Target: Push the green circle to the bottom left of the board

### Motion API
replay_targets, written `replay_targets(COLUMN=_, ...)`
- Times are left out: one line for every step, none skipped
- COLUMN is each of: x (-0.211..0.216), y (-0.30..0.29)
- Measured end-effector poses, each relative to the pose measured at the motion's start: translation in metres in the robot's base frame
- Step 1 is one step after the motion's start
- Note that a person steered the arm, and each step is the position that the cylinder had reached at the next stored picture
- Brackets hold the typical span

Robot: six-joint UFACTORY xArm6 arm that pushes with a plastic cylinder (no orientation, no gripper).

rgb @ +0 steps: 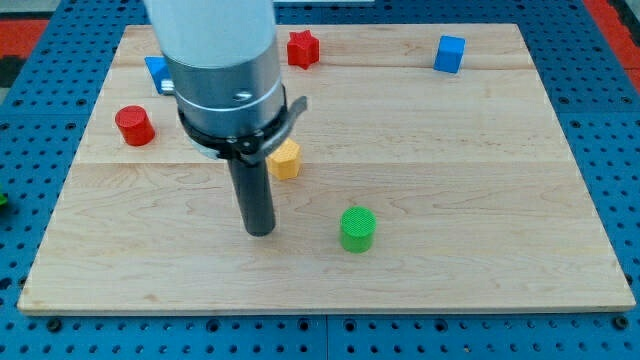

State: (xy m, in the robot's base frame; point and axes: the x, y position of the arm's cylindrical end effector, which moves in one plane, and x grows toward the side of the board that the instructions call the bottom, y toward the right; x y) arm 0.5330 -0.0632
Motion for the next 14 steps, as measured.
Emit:
replay_targets(x=0.005, y=0.0)
replay_targets(x=0.005, y=0.004)
replay_targets(x=0.023, y=0.004)
replay_targets(x=0.058, y=0.081)
replay_targets(x=0.028, y=0.149)
replay_targets(x=0.011, y=0.105)
replay_targets(x=0.009, y=0.048)
replay_targets(x=-0.01, y=0.076)
replay_targets(x=-0.029, y=0.069)
replay_targets(x=-0.019, y=-0.002)
replay_targets(x=-0.008, y=-0.082)
replay_targets(x=0.0, y=-0.152)
replay_targets(x=-0.029, y=-0.148)
replay_targets(x=-0.051, y=-0.161)
